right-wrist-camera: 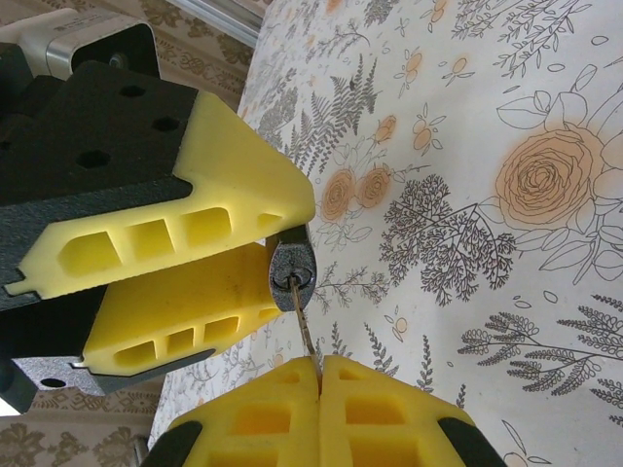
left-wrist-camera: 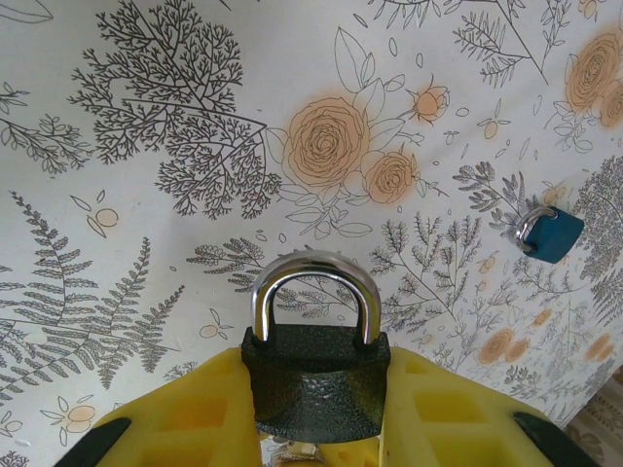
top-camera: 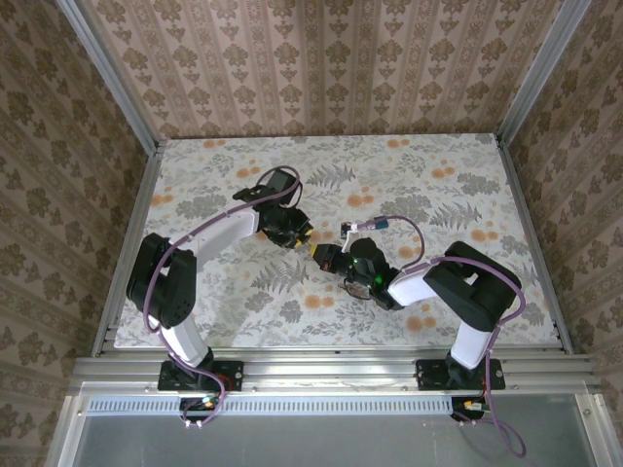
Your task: Unlock with the key
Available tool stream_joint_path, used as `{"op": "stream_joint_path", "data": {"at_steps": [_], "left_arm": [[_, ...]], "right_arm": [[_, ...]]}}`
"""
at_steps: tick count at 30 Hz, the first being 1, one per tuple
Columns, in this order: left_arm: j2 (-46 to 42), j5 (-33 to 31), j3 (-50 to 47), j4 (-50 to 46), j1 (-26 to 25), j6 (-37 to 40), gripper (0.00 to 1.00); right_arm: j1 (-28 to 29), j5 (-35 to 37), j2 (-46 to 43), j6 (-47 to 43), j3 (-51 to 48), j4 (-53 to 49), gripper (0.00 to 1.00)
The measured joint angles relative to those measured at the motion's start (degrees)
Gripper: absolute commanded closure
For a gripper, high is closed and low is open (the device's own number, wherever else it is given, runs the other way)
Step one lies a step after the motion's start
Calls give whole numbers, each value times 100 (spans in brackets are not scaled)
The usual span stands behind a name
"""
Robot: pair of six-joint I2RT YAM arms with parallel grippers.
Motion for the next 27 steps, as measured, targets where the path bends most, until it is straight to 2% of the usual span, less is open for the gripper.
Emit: {"op": "stream_joint_path", "data": {"at_steps": [7,14,21,27], "left_arm": [[0,-68,-4,127,-39,0,93],[0,-181,-4,238,-44,26,94],[0,-55,-22,415,-149,26,94],[0,-52,-31,431,-149,26,97]], "right_arm": [[-76,-46,0,20,59,-72,100],[-221,-236,-118,-122,385,-730,100],[-533,-732,-85,103,391,-570,100],[-549,-800,-33,42,415,-549,100]]}}
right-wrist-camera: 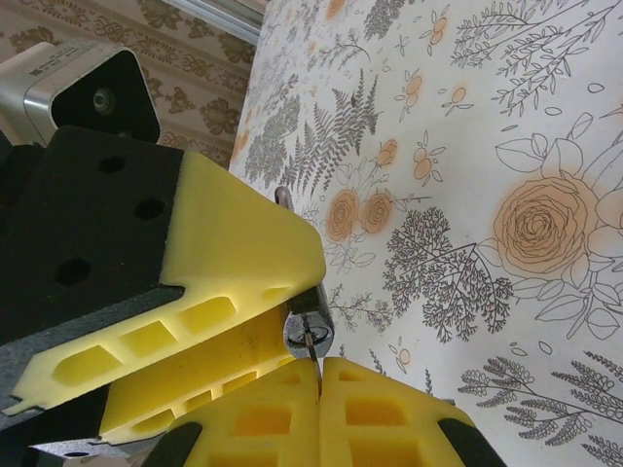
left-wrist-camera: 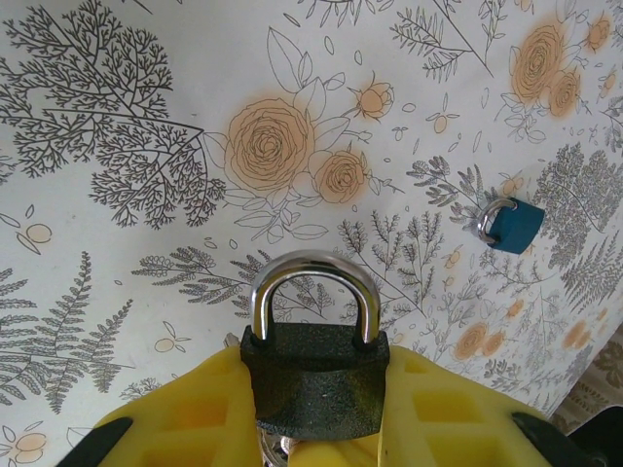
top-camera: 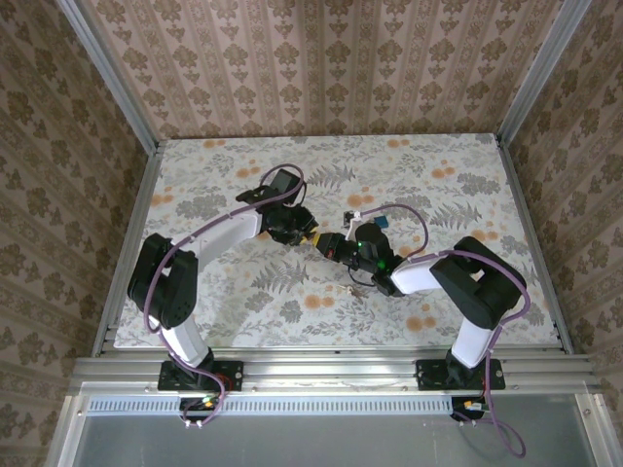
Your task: Unlock with the key
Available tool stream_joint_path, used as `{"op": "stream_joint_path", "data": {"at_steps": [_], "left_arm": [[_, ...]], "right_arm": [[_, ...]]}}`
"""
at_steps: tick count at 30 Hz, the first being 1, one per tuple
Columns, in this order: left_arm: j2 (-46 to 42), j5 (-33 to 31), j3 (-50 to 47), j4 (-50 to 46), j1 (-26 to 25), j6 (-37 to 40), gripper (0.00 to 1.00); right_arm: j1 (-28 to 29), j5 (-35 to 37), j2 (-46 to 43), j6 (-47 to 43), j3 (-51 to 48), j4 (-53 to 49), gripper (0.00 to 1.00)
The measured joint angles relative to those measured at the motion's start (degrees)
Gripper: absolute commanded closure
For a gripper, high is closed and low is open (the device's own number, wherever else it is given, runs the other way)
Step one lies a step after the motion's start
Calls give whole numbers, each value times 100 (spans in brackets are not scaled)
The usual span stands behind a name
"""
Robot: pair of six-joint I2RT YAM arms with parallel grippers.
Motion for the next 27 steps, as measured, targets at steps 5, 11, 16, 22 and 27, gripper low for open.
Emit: {"op": "stream_joint_path", "data": {"at_steps": [5,11,16,22,27], "left_arm": [[0,-4,-81,142,0,-4,97],[0,101,-334,588,0,-7,96],[0,201,-555,901,0,-2,95],[-2,286,-616,1040,0,131,95],[-90,372,-726,1281,-28,260,96]], "right_arm": [[-11,-2,59,2,0,81,100],[-42,2,59,-2,0,-55,100],[-42,4,57,-7,-2,-223,100],[-42,15,7,-28,-28,-271,100],[-83,9,-142,-68,-114,-293,100]]}}
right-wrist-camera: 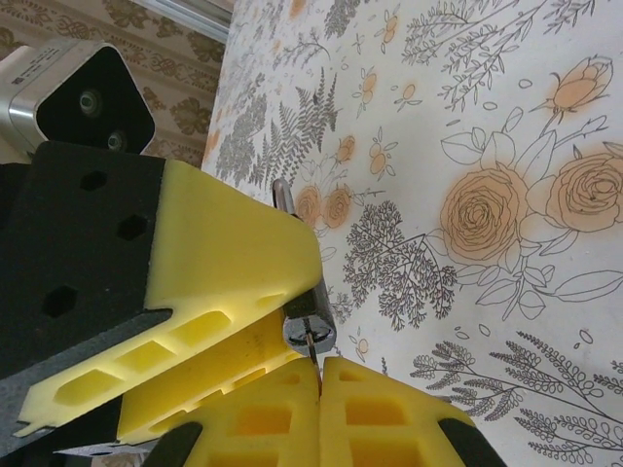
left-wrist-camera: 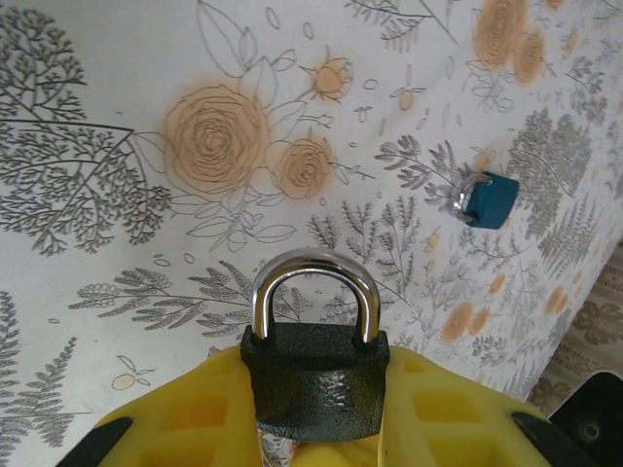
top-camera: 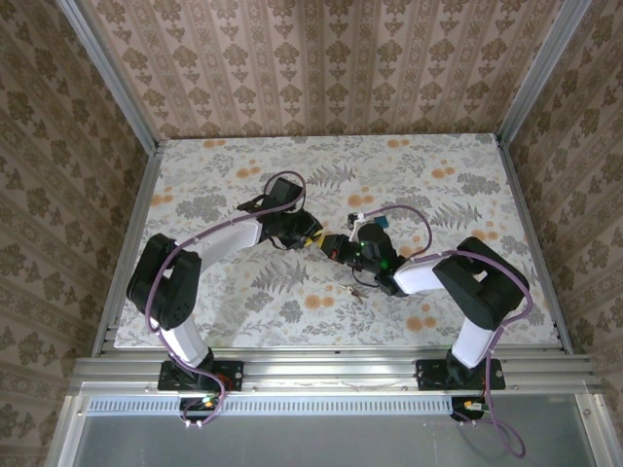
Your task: Unlock with the key
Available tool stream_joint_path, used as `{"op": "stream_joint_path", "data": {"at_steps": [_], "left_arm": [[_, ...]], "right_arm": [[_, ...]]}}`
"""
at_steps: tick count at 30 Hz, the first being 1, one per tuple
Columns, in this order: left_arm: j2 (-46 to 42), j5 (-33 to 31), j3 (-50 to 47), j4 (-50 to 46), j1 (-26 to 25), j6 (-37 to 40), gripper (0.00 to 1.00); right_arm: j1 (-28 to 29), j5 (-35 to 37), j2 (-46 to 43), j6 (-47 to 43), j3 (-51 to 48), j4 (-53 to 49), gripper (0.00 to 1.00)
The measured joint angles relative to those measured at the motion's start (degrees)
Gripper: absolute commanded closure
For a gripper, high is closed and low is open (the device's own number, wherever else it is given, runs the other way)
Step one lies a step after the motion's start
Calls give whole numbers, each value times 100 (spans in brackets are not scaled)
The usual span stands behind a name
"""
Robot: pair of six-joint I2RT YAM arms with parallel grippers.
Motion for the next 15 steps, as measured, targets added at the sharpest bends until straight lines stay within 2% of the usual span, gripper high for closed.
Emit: {"op": "stream_joint_path", "data": {"at_steps": [8,15], "left_arm": [[-402,164,-402,782,-11,61,98],[-592,249,-802,1775,0,61,99]], "right_arm": [[-127,-68,-365,55,-140,87,100],[-339,-339,-376,527,-214,553,100]]}}
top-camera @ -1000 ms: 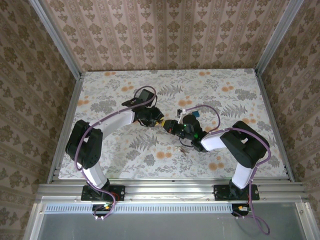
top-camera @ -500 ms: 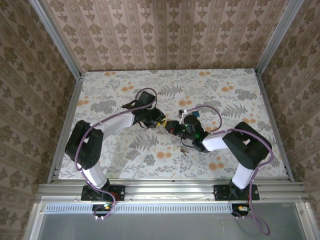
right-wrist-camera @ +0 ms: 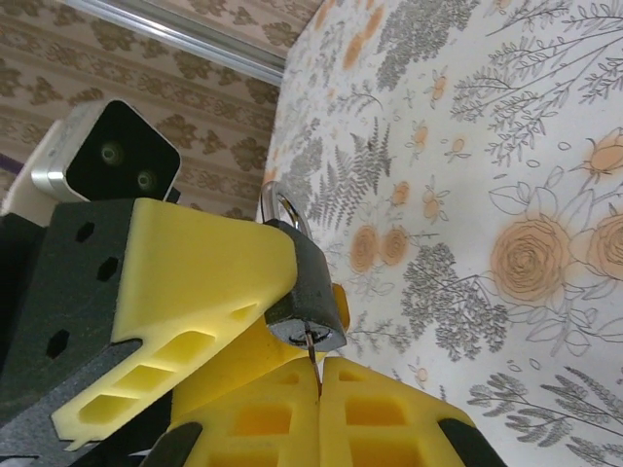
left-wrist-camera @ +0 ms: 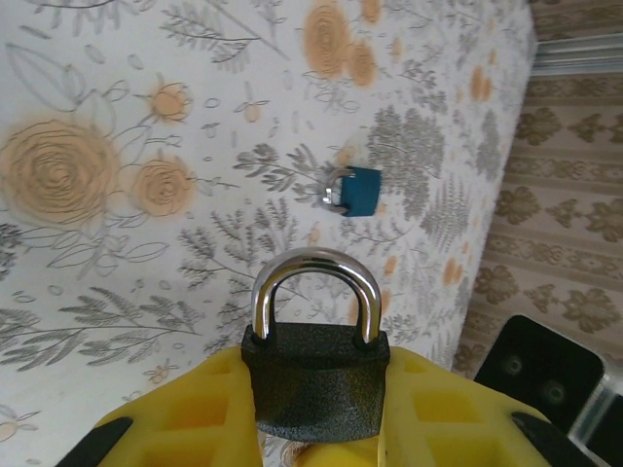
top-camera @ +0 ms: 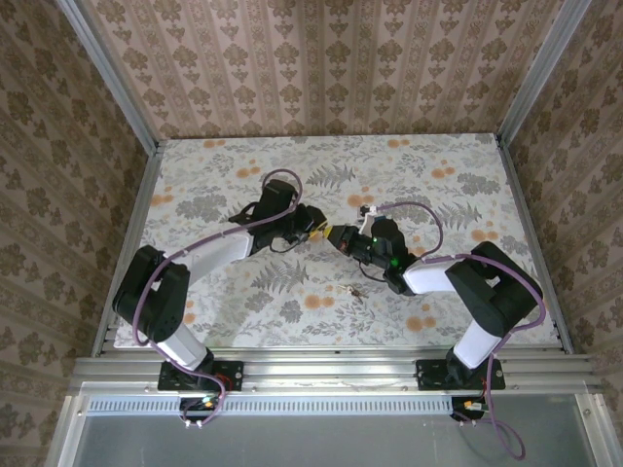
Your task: Unlock with the key
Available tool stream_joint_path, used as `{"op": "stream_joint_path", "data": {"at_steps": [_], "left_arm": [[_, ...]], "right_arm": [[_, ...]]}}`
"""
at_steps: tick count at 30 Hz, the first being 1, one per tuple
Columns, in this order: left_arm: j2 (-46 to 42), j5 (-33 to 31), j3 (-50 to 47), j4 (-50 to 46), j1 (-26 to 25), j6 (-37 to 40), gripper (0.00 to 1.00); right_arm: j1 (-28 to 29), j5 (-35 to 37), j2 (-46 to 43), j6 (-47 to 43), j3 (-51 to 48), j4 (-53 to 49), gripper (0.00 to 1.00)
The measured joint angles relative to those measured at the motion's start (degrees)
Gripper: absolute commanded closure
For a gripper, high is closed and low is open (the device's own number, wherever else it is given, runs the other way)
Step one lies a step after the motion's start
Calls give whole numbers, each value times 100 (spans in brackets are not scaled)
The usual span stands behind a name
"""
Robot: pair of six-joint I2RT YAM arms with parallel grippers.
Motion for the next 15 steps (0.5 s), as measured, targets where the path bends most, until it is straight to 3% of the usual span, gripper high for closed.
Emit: {"op": "stream_joint_path", "data": {"at_steps": [10,15], "left_arm": [[-439,195,-601,1327,109,-15,99],[-498,236,-647,1523,122,-22,98]], "right_arm": [[-144,-302,0,776,-28,837,100],[-175,-356,-7,892,-28,1008,100]]}}
